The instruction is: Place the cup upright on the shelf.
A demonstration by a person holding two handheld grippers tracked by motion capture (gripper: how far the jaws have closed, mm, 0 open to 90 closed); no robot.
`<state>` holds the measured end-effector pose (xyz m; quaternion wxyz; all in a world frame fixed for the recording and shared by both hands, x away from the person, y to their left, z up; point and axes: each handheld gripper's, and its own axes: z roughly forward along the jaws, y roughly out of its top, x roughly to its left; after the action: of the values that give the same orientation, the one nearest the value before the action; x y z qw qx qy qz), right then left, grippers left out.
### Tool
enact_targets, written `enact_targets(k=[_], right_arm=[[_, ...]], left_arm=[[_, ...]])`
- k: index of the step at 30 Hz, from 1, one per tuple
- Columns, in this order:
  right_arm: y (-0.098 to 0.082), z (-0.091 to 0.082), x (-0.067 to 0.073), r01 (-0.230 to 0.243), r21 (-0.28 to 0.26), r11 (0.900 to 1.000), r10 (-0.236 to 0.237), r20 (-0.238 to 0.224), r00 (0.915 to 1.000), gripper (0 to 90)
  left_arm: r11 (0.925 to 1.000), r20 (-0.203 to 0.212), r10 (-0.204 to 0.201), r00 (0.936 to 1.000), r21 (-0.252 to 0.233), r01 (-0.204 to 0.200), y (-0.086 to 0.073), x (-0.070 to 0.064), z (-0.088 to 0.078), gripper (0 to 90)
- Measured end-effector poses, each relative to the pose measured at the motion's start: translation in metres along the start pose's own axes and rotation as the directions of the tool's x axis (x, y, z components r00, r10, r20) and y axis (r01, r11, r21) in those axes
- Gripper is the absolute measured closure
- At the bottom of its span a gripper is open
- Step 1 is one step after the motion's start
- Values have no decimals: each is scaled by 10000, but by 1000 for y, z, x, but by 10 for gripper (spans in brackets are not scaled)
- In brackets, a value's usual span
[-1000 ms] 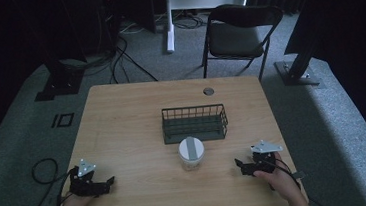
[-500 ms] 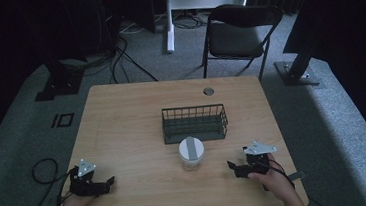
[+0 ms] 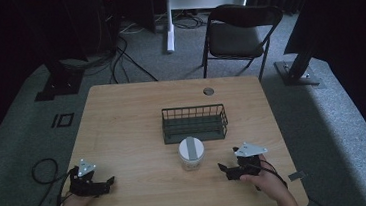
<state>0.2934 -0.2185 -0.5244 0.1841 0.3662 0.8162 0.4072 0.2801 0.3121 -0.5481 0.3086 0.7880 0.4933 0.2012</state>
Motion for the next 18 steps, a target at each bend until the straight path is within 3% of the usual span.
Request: enact_targets(k=[18], right_arm=[[15, 18, 25, 644, -125, 9978, -653, -923, 9936, 132]], left_arm=[[10000, -1, -19, 10000, -11, 19, 0, 0, 0, 5]])
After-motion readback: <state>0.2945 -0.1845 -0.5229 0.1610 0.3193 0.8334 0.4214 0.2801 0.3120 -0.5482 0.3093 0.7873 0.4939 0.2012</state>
